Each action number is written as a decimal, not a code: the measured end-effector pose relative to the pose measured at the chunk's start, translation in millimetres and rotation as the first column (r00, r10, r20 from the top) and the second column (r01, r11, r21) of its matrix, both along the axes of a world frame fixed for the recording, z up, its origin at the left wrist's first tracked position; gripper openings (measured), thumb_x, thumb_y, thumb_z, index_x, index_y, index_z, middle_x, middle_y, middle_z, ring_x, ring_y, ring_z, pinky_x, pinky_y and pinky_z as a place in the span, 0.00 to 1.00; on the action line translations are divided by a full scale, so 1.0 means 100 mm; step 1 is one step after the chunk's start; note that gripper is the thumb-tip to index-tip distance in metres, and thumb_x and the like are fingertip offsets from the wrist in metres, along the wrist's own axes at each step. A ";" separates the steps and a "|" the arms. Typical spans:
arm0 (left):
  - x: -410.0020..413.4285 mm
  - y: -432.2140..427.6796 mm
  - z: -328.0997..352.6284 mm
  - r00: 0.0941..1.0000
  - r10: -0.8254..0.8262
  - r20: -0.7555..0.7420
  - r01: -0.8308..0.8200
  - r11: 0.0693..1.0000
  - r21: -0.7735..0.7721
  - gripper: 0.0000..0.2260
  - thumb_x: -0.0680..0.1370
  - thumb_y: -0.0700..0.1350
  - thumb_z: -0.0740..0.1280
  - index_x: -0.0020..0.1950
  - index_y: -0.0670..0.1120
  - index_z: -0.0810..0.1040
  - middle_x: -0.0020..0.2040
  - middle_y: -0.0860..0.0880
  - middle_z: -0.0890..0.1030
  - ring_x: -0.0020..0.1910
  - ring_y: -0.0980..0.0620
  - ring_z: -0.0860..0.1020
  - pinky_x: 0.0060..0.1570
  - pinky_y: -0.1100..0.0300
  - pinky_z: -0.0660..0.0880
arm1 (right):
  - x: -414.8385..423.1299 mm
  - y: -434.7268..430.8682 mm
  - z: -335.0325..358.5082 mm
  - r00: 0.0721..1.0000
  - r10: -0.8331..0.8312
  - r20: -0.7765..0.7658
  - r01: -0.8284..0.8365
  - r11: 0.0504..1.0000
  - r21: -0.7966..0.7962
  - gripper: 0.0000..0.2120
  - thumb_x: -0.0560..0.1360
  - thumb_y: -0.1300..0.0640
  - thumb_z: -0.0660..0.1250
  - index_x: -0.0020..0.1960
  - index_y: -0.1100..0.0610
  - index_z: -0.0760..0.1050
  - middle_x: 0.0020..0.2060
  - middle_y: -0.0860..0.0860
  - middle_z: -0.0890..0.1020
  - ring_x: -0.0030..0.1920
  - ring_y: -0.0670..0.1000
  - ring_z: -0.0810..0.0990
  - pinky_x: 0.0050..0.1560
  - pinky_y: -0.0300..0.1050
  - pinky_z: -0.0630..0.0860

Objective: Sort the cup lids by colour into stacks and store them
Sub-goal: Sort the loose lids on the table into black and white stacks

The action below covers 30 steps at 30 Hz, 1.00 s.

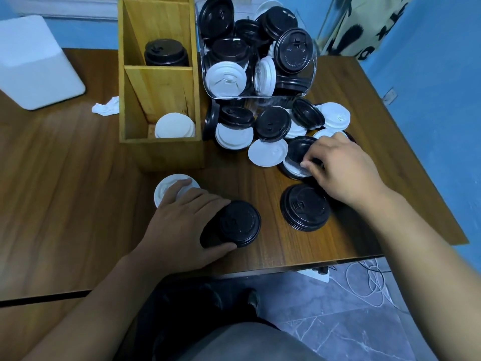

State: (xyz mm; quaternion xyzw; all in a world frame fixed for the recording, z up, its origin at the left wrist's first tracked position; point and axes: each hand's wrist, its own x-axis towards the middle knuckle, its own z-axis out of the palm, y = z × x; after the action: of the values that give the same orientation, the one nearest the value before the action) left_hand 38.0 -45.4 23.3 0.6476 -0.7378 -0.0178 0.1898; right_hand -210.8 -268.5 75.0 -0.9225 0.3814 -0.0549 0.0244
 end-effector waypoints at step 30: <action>-0.32 0.17 0.06 0.974 0.138 0.180 -0.155 0.984 0.085 0.40 0.74 0.71 0.64 0.72 0.40 0.74 0.63 0.45 0.81 0.67 0.44 0.76 0.77 0.39 0.56 | -0.37 1.77 -0.36 0.874 -0.323 0.363 0.194 0.917 0.349 0.26 0.76 0.42 0.69 0.70 0.51 0.71 0.66 0.44 0.72 0.56 0.47 0.77 0.54 0.47 0.79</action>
State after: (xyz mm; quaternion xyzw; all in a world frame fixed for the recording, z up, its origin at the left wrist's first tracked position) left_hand 5.9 -28.3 29.6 0.7078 -0.7000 0.0164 0.0933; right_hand -247.7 -91.5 38.7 -0.8147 0.4925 -0.1929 0.2377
